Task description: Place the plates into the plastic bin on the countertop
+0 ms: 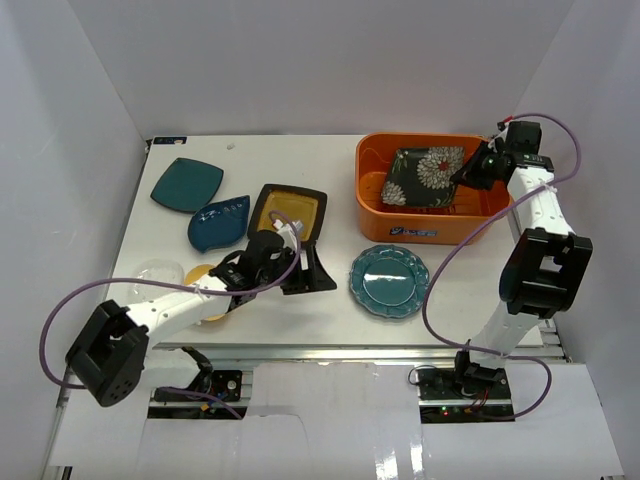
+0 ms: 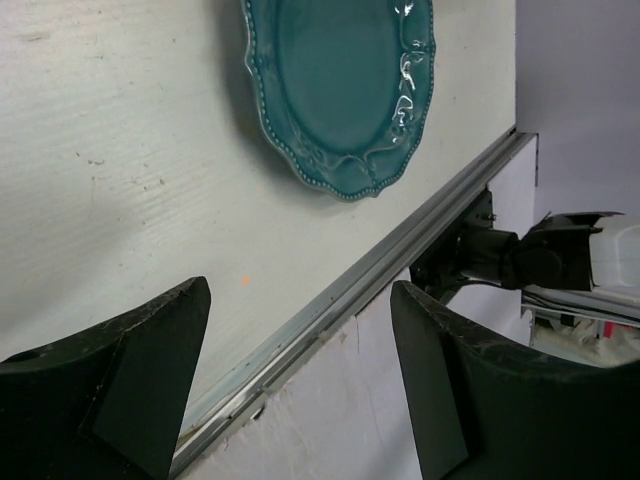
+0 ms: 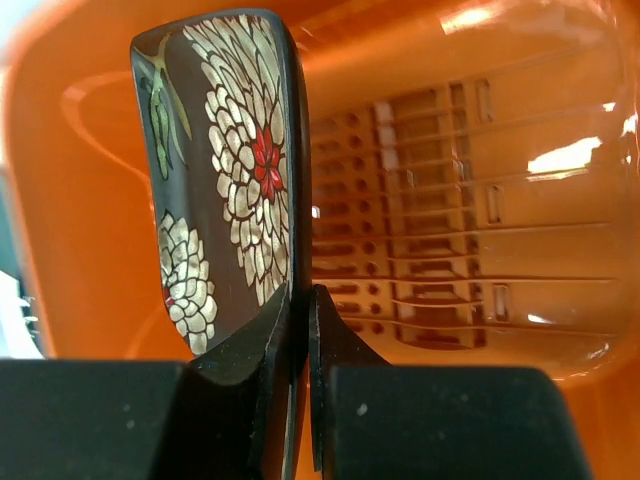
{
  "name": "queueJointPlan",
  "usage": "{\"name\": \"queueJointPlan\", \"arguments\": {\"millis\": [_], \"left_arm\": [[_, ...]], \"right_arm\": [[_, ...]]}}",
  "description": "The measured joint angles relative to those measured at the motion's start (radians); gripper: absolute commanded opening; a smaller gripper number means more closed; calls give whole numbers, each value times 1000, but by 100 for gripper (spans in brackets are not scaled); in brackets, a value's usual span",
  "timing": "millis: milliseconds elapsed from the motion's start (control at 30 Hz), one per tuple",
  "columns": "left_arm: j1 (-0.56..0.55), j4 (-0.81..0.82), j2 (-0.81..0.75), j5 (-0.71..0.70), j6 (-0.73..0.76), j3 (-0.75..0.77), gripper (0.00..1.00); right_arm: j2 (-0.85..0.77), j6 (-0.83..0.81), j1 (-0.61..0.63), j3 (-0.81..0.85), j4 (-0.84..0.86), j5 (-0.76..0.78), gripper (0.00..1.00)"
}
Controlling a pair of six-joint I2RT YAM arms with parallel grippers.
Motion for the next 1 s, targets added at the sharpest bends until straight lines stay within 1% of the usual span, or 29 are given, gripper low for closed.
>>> {"name": "queueJointPlan", "arguments": {"millis": [167,300,400,433,467,500,567,600,667,700,733,767,833,867,900,967,1000], "left_arm": [[-60,41,155,-72,0,89,82],[-94,71,287,-120,0,173,82],[-108,88,392,-147,0,227,82],[-111,89,423,-156,0,239,82],[-114,89,451,-166,0,250,82],[-117,89,478,-174,0,258,82],[-121,88,516,-187,0,270,82],[-121,97,530,-188,-4,276,81],[-126,113,542,-195,-4,291,80],[-127,128,548,-197,-5,292,78],[-129,150,558,-197,-8,292,77],[-130,168,571,-197,-11,292,76],[-131,229,597,-190,-24,292,71],[-132,257,610,-187,-31,291,69],[-132,281,623,-183,-37,291,64],[-133,337,653,-175,-51,291,58],[-132,362,664,-171,-59,291,53]], "right_arm": [[78,-41,2,0,-32,33,8],[121,-67,14,0,-47,115,8],[138,-73,26,6,-53,164,28],[143,-76,35,13,-52,185,41],[146,-81,45,17,-48,199,47],[148,-85,56,18,-45,217,59],[148,-87,71,18,-39,238,72],[148,-88,77,12,-26,246,82],[146,-91,86,-2,2,255,91],[139,-87,90,-17,19,256,98],[125,-79,91,-41,39,255,98],[106,-74,92,-66,55,250,96],[46,-59,91,-129,91,229,94],[14,-47,90,-156,111,216,90],[-26,-34,90,-195,144,200,90],[-114,-2,90,-271,206,168,90],[-157,10,91,-302,229,155,90]]}}
